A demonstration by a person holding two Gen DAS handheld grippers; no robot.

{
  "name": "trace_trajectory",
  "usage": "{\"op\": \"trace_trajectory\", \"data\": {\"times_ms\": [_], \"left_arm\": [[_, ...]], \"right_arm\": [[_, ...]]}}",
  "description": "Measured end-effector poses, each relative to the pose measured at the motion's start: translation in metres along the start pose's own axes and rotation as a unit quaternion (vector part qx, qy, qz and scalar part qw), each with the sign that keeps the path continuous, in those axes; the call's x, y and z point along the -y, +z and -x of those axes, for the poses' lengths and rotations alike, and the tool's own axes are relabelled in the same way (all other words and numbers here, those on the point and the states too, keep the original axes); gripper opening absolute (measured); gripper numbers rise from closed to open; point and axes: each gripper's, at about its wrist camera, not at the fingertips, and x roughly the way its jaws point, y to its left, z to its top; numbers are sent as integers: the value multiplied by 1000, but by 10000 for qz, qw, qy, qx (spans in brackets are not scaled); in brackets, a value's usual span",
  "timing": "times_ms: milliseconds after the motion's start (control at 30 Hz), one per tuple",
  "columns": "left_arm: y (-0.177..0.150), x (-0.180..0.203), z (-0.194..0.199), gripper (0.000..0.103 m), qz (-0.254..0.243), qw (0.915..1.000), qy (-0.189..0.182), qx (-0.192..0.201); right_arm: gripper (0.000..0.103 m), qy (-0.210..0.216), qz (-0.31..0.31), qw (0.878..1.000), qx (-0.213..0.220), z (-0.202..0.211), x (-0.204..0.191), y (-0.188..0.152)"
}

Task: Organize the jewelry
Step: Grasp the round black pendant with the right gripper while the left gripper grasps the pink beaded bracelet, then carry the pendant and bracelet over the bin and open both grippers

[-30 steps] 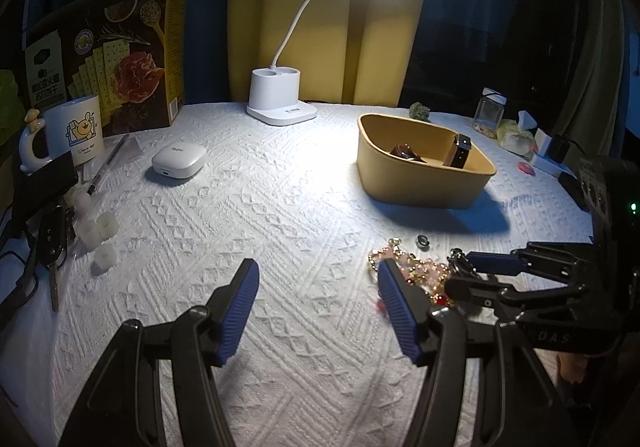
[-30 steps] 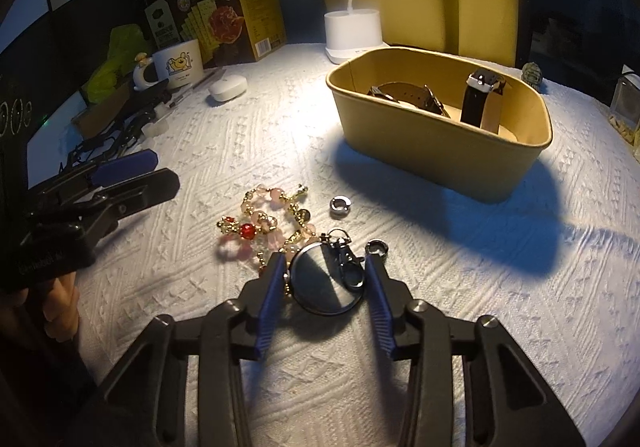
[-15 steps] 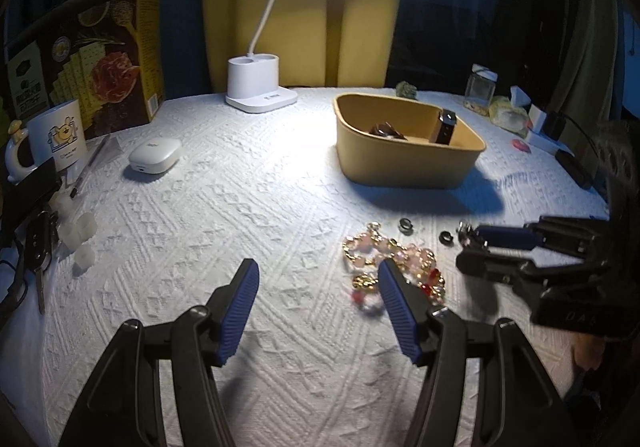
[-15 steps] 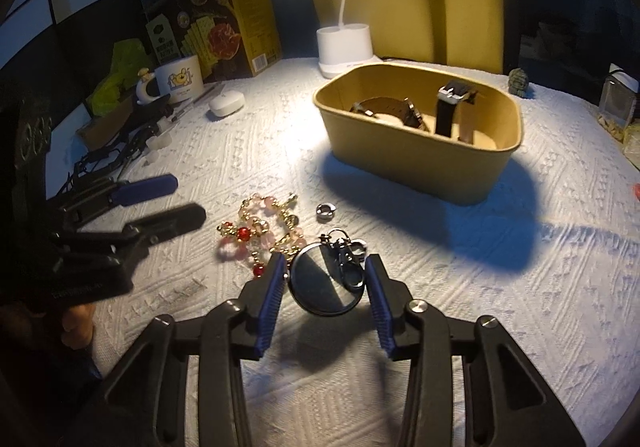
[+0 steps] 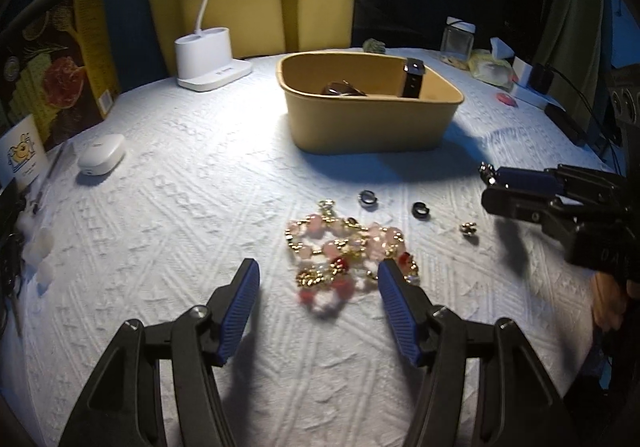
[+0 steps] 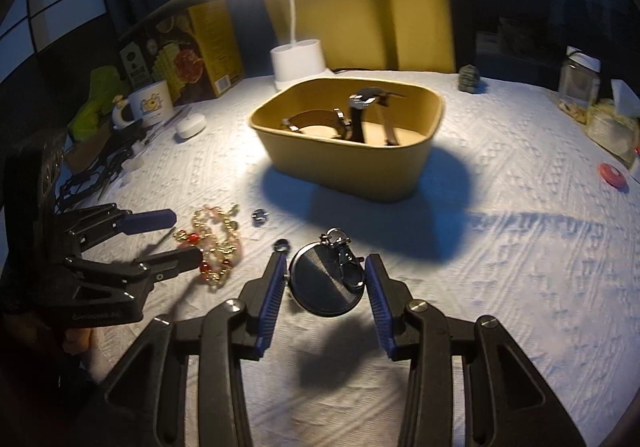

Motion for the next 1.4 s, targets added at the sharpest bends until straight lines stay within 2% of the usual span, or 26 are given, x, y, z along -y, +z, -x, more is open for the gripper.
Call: {"op": "trace_trajectory", "data": {"times_ms": [33,167,200,333,433,500,967,1400], "left_arm": [[1,1,-1,54,-34,10000,-11,-15],[3,7,-3,27,-229,9997,40,-58],[3,9,-3,24,-296,9995,85,-50],[0,15,0,15,-446,9990,74,-54],[-3,18,6,14,-452,9990,33,-18],[-4,19,12,8,-439,9990,9,37],[6,22,49,8,-352,9983,-111,459],[33,20,73,8,-310,9957,-98,864]], "right_arm": [[38,-17,-30,10000,20,1,4,0],[38,-58,-115,9999,51,4,12,-2],[38,-64,-130,9999,61,5,14,-3],[38,-74,-159,9998,97,8,17,-5],[38,-76,-154,9998,107,8,15,-5],[38,-75,-151,9998,108,9,15,-6],[38,-112,-50,9992,376,32,13,6],[38,-154,14,9984,536,43,19,27]]}}
